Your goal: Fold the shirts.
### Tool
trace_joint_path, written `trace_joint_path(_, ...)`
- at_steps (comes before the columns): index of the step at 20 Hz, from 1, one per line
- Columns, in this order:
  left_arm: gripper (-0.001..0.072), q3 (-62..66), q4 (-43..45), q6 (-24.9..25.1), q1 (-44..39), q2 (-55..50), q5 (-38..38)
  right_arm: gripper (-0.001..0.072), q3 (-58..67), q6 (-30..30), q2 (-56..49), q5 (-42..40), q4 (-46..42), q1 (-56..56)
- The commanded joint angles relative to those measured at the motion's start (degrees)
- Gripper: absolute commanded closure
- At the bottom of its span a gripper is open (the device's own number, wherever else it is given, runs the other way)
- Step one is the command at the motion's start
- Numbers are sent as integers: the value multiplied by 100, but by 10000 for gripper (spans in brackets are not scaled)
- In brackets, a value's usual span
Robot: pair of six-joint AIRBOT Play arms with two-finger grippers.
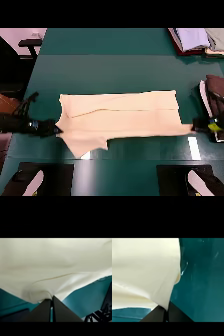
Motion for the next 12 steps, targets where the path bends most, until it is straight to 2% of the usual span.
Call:
trace_joint_path(1, 683, 872, -4, 520, 2, -1421, 839, 700, 1067, 15, -1344, -490, 55, 540)
trace_joint_path(6, 681, 2409, -7, 876, 2, -3504, 1088, 699, 2627, 15, -2957, -579, 55, 925)
trace_joint_path(9, 680, 2826, -9, 925, 2, -4111, 1246, 699, 3338, 15, -3560, -546, 59, 927)
trace_joint_path(12, 679, 2885, -37, 1091, 2, -4249, 1576, 698, 3904, 15, -3987, -437, 116, 927)
